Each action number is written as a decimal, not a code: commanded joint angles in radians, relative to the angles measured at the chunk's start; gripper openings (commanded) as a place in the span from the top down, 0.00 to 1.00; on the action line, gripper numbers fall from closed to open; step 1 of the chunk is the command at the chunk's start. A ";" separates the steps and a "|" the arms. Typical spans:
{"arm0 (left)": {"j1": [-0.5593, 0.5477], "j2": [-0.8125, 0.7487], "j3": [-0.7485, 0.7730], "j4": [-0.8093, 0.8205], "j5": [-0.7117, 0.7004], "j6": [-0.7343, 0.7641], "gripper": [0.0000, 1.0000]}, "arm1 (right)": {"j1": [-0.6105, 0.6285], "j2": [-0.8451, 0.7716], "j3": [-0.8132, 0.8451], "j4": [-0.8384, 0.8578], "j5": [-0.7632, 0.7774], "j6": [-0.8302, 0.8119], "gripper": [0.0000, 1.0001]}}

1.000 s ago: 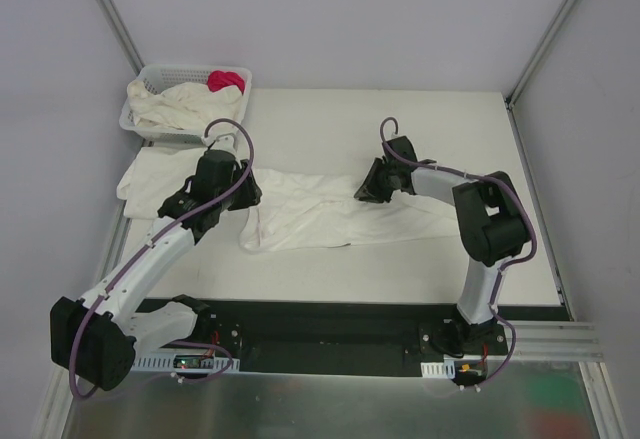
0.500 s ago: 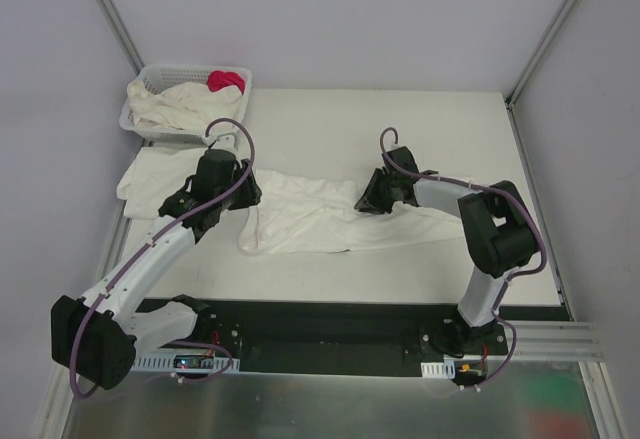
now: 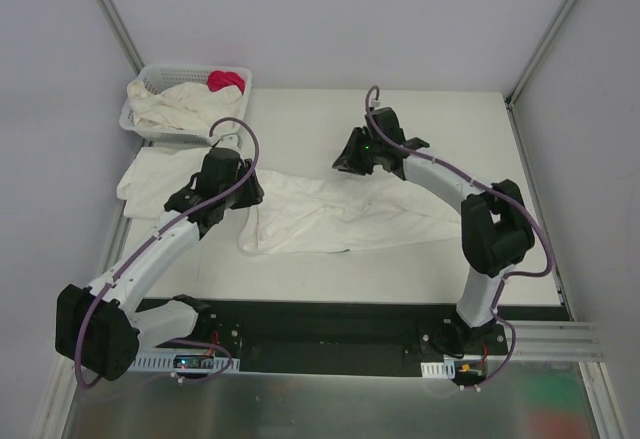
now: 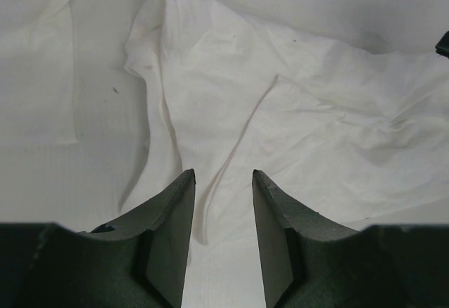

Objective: Fold and stack the t-shirts
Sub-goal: Fold the other side of the tshirt into a rectangle

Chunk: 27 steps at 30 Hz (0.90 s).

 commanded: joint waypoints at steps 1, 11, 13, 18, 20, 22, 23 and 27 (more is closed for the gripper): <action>-0.013 -0.005 -0.010 0.040 0.016 -0.029 0.63 | 0.084 0.120 0.135 -0.044 -0.038 -0.033 0.74; -0.018 -0.065 -0.012 0.039 0.012 -0.020 0.62 | 0.152 0.286 0.225 -0.024 -0.121 0.019 0.73; -0.018 -0.065 -0.009 0.040 0.012 -0.017 0.62 | 0.158 0.282 0.196 -0.005 -0.117 0.028 0.71; -0.018 -0.050 -0.001 0.039 0.021 -0.013 0.62 | 0.165 0.289 0.185 0.008 -0.115 0.038 0.70; -0.018 -0.042 -0.003 0.039 0.028 -0.013 0.62 | 0.168 0.297 0.195 0.007 -0.117 0.039 0.70; -0.018 -0.042 -0.004 0.040 0.025 -0.011 0.62 | 0.173 0.305 0.202 0.005 -0.118 0.044 0.70; -0.018 -0.045 -0.006 0.037 0.024 -0.010 0.62 | 0.176 0.312 0.211 0.005 -0.121 0.044 0.69; -0.018 -0.051 -0.009 0.039 0.018 -0.007 0.62 | 0.181 0.331 0.230 0.001 -0.121 0.045 0.69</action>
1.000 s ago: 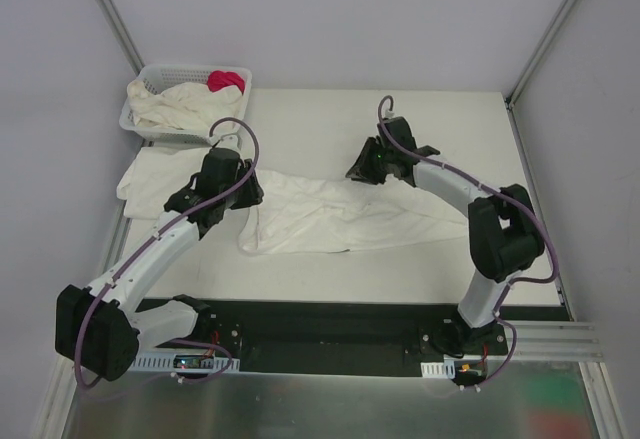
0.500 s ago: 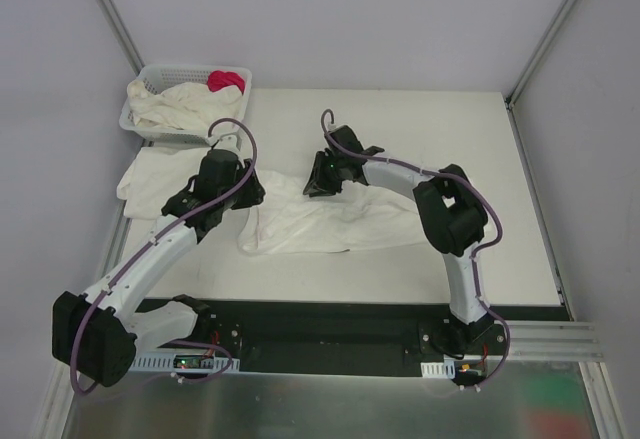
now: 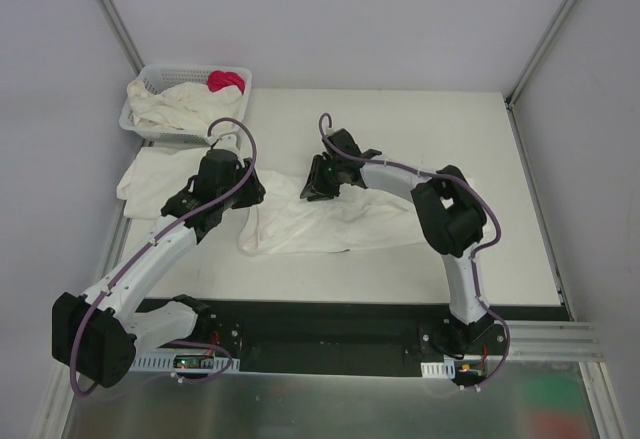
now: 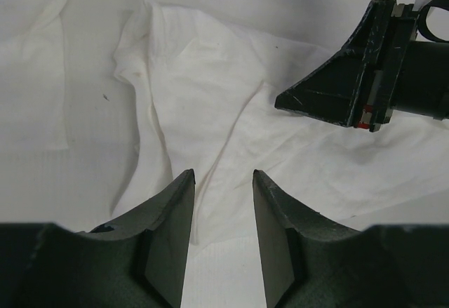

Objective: Fold and stack the t-shirts
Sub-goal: Fold the other side of the tshirt into a rectangle

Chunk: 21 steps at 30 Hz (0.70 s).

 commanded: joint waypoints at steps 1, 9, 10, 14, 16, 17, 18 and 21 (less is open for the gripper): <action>-0.006 -0.013 -0.001 0.018 0.009 0.002 0.62 | 0.014 0.024 0.050 0.009 -0.018 0.022 0.69; -0.006 -0.017 -0.007 0.018 0.003 0.006 0.62 | 0.014 0.064 0.092 0.009 -0.031 0.028 0.69; -0.006 -0.017 -0.006 0.016 0.002 0.008 0.62 | 0.014 0.068 0.093 0.009 -0.034 0.028 0.70; -0.006 -0.017 -0.007 0.018 -0.001 0.011 0.62 | 0.014 0.071 0.096 0.013 -0.035 0.028 0.76; -0.006 -0.016 -0.007 0.016 -0.001 0.011 0.62 | 0.014 0.074 0.095 0.016 -0.034 0.028 0.86; -0.006 -0.013 -0.007 0.018 0.000 0.011 0.62 | 0.014 0.076 0.095 0.016 -0.032 0.028 0.91; -0.006 -0.011 -0.009 0.019 0.000 0.011 0.62 | 0.014 0.076 0.095 0.016 -0.032 0.029 0.94; -0.006 -0.009 -0.010 0.018 0.000 0.009 0.62 | 0.014 0.068 0.092 0.016 -0.034 0.031 0.99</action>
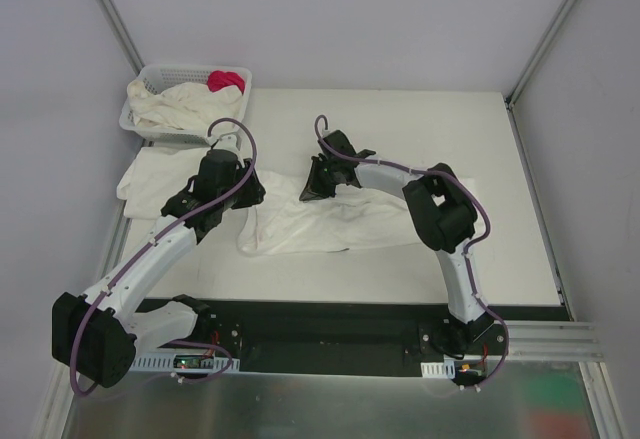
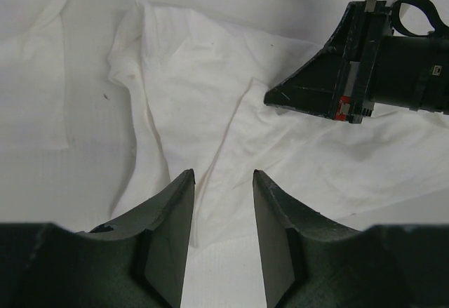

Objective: Fold and stack the t-shirts
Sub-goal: Fold the other side of the tshirt into a rectangle

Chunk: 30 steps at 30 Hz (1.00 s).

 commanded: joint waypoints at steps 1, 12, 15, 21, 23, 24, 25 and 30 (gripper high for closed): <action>-0.006 -0.008 -0.005 0.018 0.001 0.010 0.62 | 0.005 -0.007 0.035 0.013 -0.020 0.010 0.99; -0.006 -0.026 -0.002 0.016 0.011 0.018 0.62 | 0.005 -0.141 -0.106 0.028 -0.002 -0.008 0.99; -0.006 -0.034 -0.010 0.016 0.014 0.016 0.62 | 0.005 -0.198 -0.178 0.042 0.011 -0.016 0.99; -0.006 -0.029 -0.013 0.016 0.028 0.015 0.61 | 0.005 -0.265 -0.287 0.065 0.026 -0.028 0.98; -0.007 -0.023 -0.013 0.016 0.031 0.013 0.62 | 0.005 -0.273 -0.315 0.068 0.025 -0.031 0.96; -0.007 -0.025 -0.013 0.016 0.031 0.013 0.62 | 0.005 -0.280 -0.325 0.073 0.023 -0.031 0.96; -0.007 -0.025 -0.013 0.016 0.030 0.013 0.62 | 0.006 -0.285 -0.338 0.077 0.023 -0.028 0.95; -0.007 -0.023 -0.011 0.016 0.020 0.016 0.62 | 0.008 -0.320 -0.420 0.096 0.006 -0.016 0.91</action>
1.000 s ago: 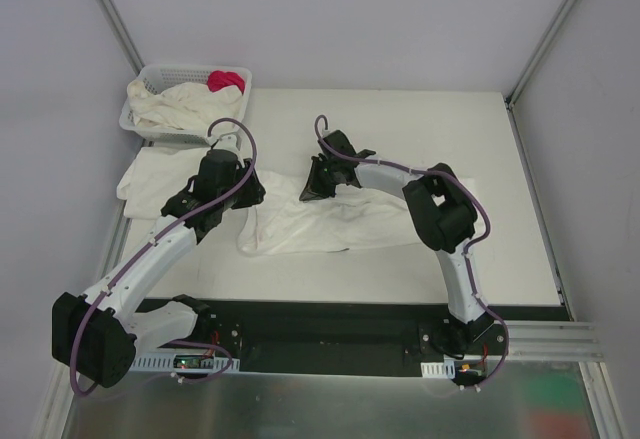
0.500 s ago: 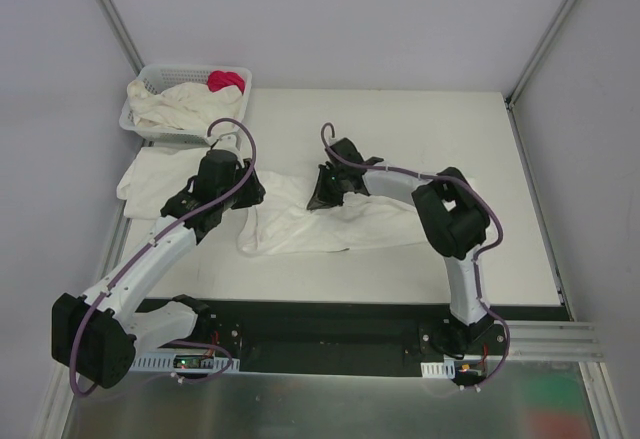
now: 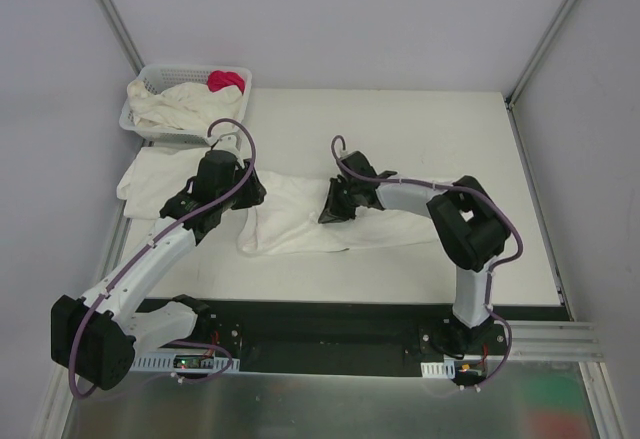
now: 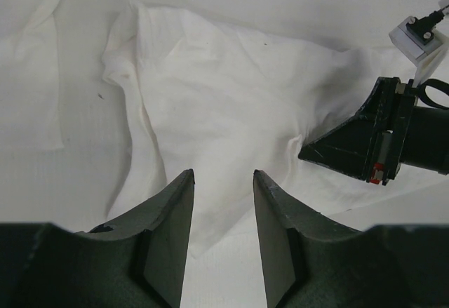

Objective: Fold and stack the t-shirts
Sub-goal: Fold the other side of the tshirt into a rectangle

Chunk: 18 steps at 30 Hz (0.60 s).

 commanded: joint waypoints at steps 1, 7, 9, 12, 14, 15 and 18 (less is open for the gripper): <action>-0.007 -0.008 -0.006 0.017 0.002 0.017 0.62 | 0.007 -0.097 -0.073 0.026 -0.005 0.003 0.89; -0.007 0.002 -0.008 0.018 -0.002 0.018 0.62 | 0.007 -0.198 -0.186 0.001 0.002 -0.028 0.86; -0.009 0.008 -0.009 0.018 -0.001 0.014 0.62 | 0.009 -0.223 -0.199 -0.021 0.031 -0.046 0.85; -0.009 0.020 -0.005 0.018 0.005 0.011 0.62 | 0.007 -0.267 -0.215 -0.046 0.072 -0.074 0.84; -0.009 0.020 -0.008 0.018 0.005 0.009 0.62 | 0.004 -0.284 -0.208 -0.064 0.101 -0.094 0.84; -0.010 0.020 -0.008 0.018 0.002 0.009 0.62 | 0.001 -0.298 -0.203 -0.069 0.115 -0.103 0.84; -0.012 0.023 -0.011 0.018 -0.002 0.006 0.62 | -0.005 -0.301 -0.159 -0.076 0.143 -0.123 0.83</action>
